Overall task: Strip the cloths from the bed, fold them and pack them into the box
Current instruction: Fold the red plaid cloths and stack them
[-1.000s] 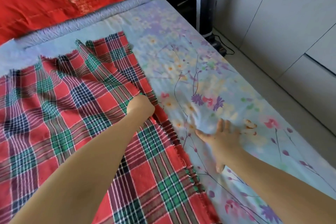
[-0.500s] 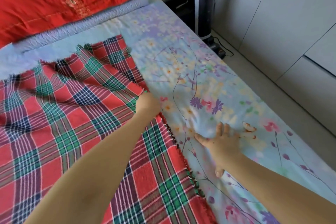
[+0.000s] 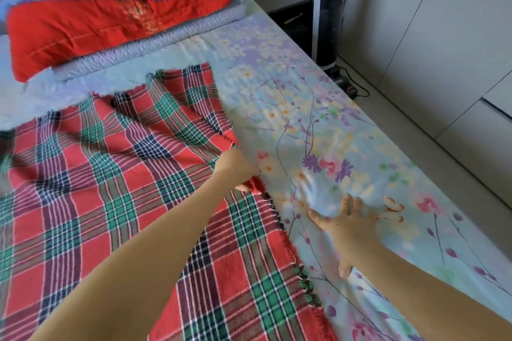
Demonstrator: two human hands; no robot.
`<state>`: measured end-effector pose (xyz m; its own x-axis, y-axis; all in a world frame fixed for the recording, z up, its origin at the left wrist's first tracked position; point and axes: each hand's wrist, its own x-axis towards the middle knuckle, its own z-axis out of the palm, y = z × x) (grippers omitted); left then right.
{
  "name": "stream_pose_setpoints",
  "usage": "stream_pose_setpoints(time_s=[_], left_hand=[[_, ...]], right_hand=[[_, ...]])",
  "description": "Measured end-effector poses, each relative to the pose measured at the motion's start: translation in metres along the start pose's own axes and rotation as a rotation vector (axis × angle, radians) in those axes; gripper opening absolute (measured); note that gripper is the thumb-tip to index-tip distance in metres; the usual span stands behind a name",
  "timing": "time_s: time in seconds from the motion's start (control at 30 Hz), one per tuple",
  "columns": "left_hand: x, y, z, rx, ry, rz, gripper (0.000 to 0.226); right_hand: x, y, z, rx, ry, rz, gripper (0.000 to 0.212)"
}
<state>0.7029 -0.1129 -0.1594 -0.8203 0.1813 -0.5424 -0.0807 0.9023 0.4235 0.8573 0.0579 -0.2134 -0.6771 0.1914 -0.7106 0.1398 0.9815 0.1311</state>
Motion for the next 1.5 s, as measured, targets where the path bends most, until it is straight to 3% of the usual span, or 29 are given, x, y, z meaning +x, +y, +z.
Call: stream_pose_setpoints(time_s=[0.07,0.2,0.23,0.3,0.37,0.4,0.47,0.53,0.6,0.63,0.8,0.9,1.0,1.03,1.1,1.17,1.2,1.23,1.27,1.3,1.37,1.43,1.5], left_hand=[[-0.035,-0.009,-0.015,-0.186,-0.087,0.017,0.015],[-0.116,-0.029,-0.020,-0.222,-0.344,0.152,0.015],[-0.135,-0.036,-0.014,-0.213,-0.406,0.171,0.013],[-0.168,-0.047,-0.003,-0.205,-0.577,0.155,0.013],[-0.189,-0.059,0.008,-0.203,-0.815,0.134,0.017],[-0.192,-0.065,0.009,-0.147,-0.874,0.137,0.020],[-0.185,-0.077,0.008,0.034,-0.748,0.124,0.038],[-0.165,-0.088,-0.001,0.299,-0.374,0.105,0.047],[-0.139,-0.106,-0.014,0.589,-0.039,0.114,0.040],[-0.127,-0.116,-0.018,0.648,0.031,0.104,0.042],[-0.078,-0.158,0.000,0.679,-0.114,-0.092,0.110],[-0.059,-0.160,0.009,0.696,-0.132,-0.188,0.129],[-0.047,-0.169,0.004,0.655,-0.187,-0.191,0.139],[-0.045,-0.175,0.004,0.628,-0.194,-0.164,0.140],[-0.044,-0.191,0.004,0.585,-0.162,-0.087,0.139],[-0.048,-0.206,0.006,0.526,-0.067,0.011,0.138],[-0.051,-0.213,0.009,0.482,0.003,0.070,0.139],[-0.054,-0.220,0.010,0.420,0.085,0.123,0.140],[-0.055,-0.225,0.012,0.334,0.146,0.149,0.142],[-0.057,-0.228,0.015,0.220,0.173,0.129,0.143],[-0.058,-0.232,0.017,0.004,0.151,0.004,0.119],[-0.056,-0.231,0.015,0.018,0.040,-0.120,0.098],[-0.056,-0.231,0.014,0.102,-0.001,-0.133,0.087]], right_hand=[[-0.004,-0.002,-0.002,-0.012,-0.009,0.003,0.131],[-0.014,-0.004,-0.010,0.003,-0.003,0.021,0.133],[-0.019,-0.005,-0.014,0.034,0.001,0.036,0.125],[-0.028,-0.007,-0.017,0.153,0.066,0.041,0.090],[-0.038,-0.014,-0.009,0.269,0.241,0.039,0.059],[-0.043,-0.021,-0.007,0.330,0.326,0.004,0.057],[-0.052,-0.041,-0.002,0.501,0.456,-0.043,0.041],[-0.060,-0.066,-0.011,0.608,0.586,-0.064,0.019],[-0.058,-0.089,-0.026,0.736,0.662,-0.104,0.038],[-0.055,-0.100,-0.034,0.781,0.679,-0.137,0.045],[-0.022,-0.145,-0.051,0.855,0.631,-0.254,0.044],[0.002,-0.169,-0.062,0.960,0.457,-0.168,0.047],[0.017,-0.198,-0.083,1.376,0.207,-0.080,0.037],[0.019,-0.207,-0.089,1.398,0.155,-0.070,0.040],[0.014,-0.226,-0.088,1.145,0.355,-0.108,0.018],[-0.003,-0.233,-0.071,0.613,0.877,-0.288,0.008],[-0.013,-0.230,-0.057,0.376,1.044,-0.433,0.011],[-0.016,-0.229,-0.044,0.143,1.119,-0.590,0.013],[-0.016,-0.222,-0.031,-0.007,1.084,-0.705,0.014],[-0.012,-0.213,-0.023,-0.066,1.030,-0.779,0.012],[-0.009,-0.195,-0.027,0.071,0.974,-0.776,0.017],[-0.006,-0.169,-0.039,0.380,1.057,-0.592,0.025],[0.006,-0.132,-0.045,0.425,1.057,-0.280,0.033]])
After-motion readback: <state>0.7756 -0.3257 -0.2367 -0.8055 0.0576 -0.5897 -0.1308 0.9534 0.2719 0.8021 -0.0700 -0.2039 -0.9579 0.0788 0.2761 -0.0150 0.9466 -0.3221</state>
